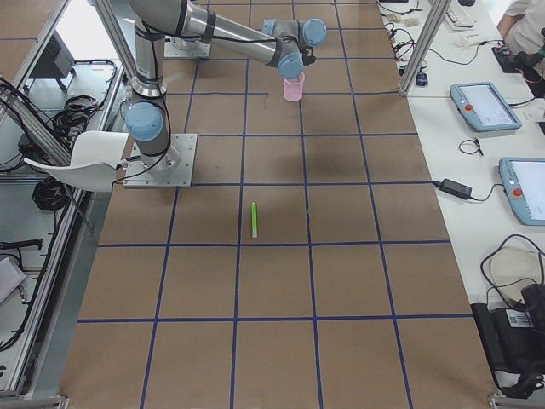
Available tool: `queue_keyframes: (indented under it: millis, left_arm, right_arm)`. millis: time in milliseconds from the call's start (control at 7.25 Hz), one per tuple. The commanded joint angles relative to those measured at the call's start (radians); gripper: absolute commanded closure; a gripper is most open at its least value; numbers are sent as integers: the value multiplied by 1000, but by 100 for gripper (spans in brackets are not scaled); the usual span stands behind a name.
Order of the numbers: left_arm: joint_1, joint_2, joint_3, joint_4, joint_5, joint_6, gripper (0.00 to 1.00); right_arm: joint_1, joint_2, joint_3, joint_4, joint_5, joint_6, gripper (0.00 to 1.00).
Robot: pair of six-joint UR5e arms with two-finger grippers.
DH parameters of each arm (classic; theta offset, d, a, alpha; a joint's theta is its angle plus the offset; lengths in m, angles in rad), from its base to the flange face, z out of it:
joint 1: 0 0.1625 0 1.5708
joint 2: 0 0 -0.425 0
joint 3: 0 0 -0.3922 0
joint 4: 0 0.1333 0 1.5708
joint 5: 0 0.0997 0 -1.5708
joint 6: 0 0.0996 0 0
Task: Insert purple and pink pens into pink cup
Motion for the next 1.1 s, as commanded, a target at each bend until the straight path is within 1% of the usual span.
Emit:
queue_keyframes:
  millis: [0, 138, 276, 414, 552, 690, 828, 966]
  left_arm:
    - [-11, 1, 1, 6, -3, -7, 100]
    - [-12, 1, 0, 6, -3, -7, 100]
    - [-12, 5, 0, 6, -3, -4, 100]
    - [-12, 7, 1, 12, -1, 7, 100]
    - [-12, 5, -5, 26, -3, 4, 100]
    - [-12, 5, -5, 26, -3, 4, 100]
    - [-12, 4, -5, 28, -5, 4, 100]
    - [-14, 4, -5, 28, -5, 1, 100]
  right_arm:
    - [-3, 11, 12, -7, 0, -8, 100]
    - [-3, 14, 14, -20, -6, -9, 98]
    - [-5, 18, 14, -22, -11, -9, 81]
    - [-5, 18, 14, -22, -17, -7, 58]
    - [-9, 18, 15, -30, -35, -9, 46]
    - [-22, 18, 15, -33, -98, -7, 27]
    - [-25, 18, 12, -42, -121, -7, 24]
    - [-32, 12, 8, -112, -241, -10, 24]
